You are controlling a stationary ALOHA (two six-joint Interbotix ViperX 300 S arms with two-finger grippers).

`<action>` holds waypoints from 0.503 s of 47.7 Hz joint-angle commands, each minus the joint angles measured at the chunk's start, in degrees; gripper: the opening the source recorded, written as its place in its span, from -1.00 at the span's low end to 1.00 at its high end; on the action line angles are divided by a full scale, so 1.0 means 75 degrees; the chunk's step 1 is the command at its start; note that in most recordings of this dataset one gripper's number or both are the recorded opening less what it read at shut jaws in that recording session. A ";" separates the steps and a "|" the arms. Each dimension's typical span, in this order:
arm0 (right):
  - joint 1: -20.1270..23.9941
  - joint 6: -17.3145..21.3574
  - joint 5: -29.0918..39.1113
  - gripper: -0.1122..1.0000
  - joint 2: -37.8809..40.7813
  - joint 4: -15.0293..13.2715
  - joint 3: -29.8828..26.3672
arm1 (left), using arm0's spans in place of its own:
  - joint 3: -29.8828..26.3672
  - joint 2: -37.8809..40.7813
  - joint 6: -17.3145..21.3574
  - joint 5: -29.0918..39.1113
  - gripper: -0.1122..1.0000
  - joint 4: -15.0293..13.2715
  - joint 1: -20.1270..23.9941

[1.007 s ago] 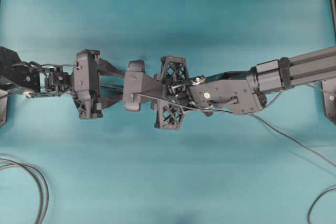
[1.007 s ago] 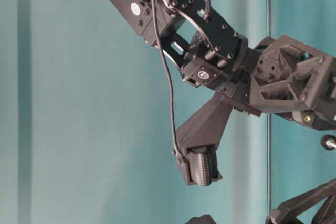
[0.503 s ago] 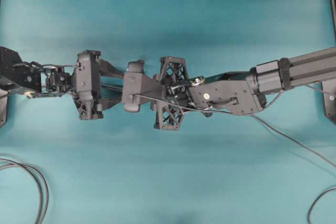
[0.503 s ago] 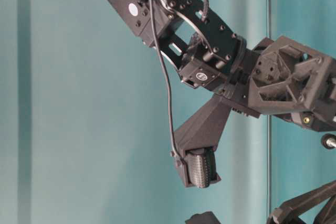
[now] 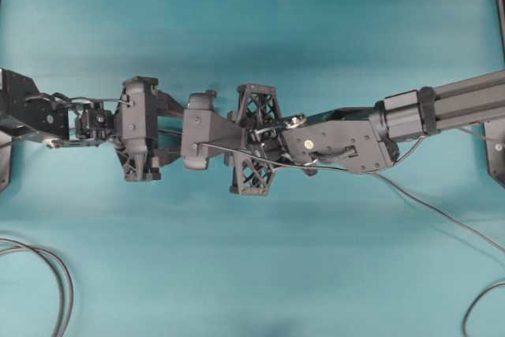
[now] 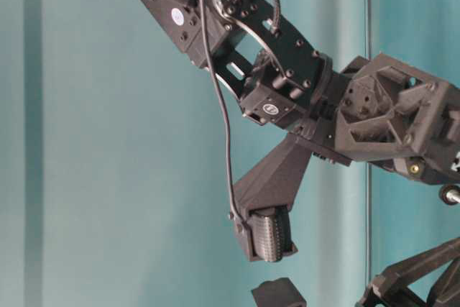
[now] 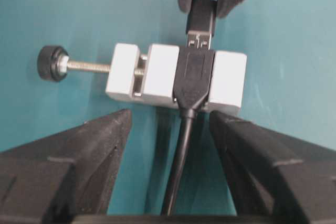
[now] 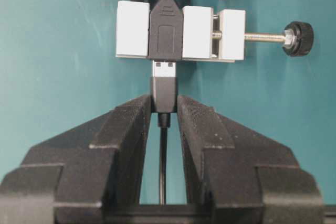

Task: Insert the USB cable into the female connector supported by the left arm.
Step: 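Close the left gripper on the white clamp to steady it, then push the plug with the right gripper into the female socket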

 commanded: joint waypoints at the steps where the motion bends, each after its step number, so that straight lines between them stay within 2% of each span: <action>1: -0.0023 -0.0023 -0.0023 -0.42 -0.0129 -0.0035 -0.0223 | -0.0164 -0.0059 -0.0082 -0.0035 0.60 0.0000 -0.0047; 17: -0.0047 -0.0023 -0.0059 -0.43 -0.0070 -0.0035 -0.0188 | -0.0246 -0.0059 -0.0047 -0.0035 0.60 0.0000 -0.0047; 24: -0.0059 -0.0023 -0.0117 -0.43 0.0059 -0.0211 -0.0270 | -0.0223 -0.0059 -0.0059 0.0047 0.60 0.0000 -0.0059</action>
